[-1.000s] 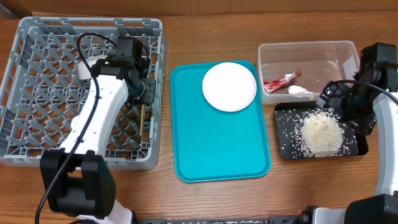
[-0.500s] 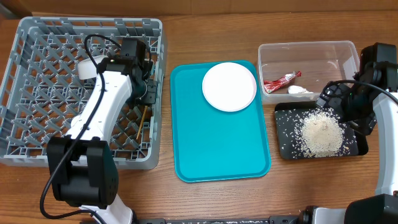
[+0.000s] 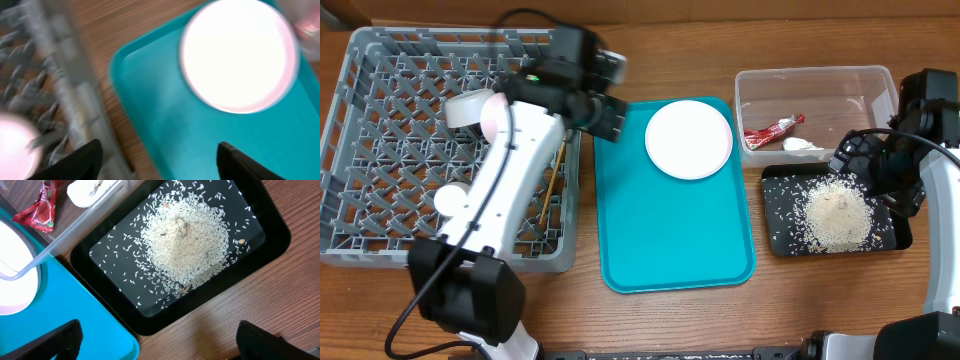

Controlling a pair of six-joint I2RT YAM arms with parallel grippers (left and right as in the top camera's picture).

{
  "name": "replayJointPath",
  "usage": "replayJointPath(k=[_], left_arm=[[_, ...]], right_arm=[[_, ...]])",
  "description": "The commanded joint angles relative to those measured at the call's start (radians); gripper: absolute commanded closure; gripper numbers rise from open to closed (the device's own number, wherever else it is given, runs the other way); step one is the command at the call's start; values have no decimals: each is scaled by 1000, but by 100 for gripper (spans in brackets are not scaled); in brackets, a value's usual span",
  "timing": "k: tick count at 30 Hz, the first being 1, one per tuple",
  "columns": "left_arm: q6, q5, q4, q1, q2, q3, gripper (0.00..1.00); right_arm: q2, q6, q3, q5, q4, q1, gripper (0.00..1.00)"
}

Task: Sort waste into correct bins and load items into the dishwasher
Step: 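Reach the left gripper to the teal tray and grasp the white plate's rim, then lift the white plate with the left gripper and carry it over the rack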

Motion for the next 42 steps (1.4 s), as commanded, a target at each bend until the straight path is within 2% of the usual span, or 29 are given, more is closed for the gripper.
replayJointPath(k=[1, 9, 15, 23, 32, 39, 42], left_arm=[[122, 33, 26, -82, 25, 11, 20], [192, 33, 101, -222, 157, 11, 16], [192, 21, 157, -296, 282, 11, 16], [191, 22, 201, -332, 401, 11, 23], [164, 18, 235, -333, 416, 11, 30], [126, 19, 238, -335, 438, 8, 38], [92, 26, 230, -335, 438, 8, 58]], right_arm=[[-6, -1, 12, 8, 4, -3, 0], [-6, -1, 12, 8, 4, -3, 0], [-6, -1, 12, 8, 4, -3, 0], [-6, -1, 12, 9, 3, -3, 0], [-6, -2, 12, 9, 0, -3, 0], [-6, -5, 12, 9, 0, -3, 0], [-6, -6, 12, 9, 0, -3, 0]])
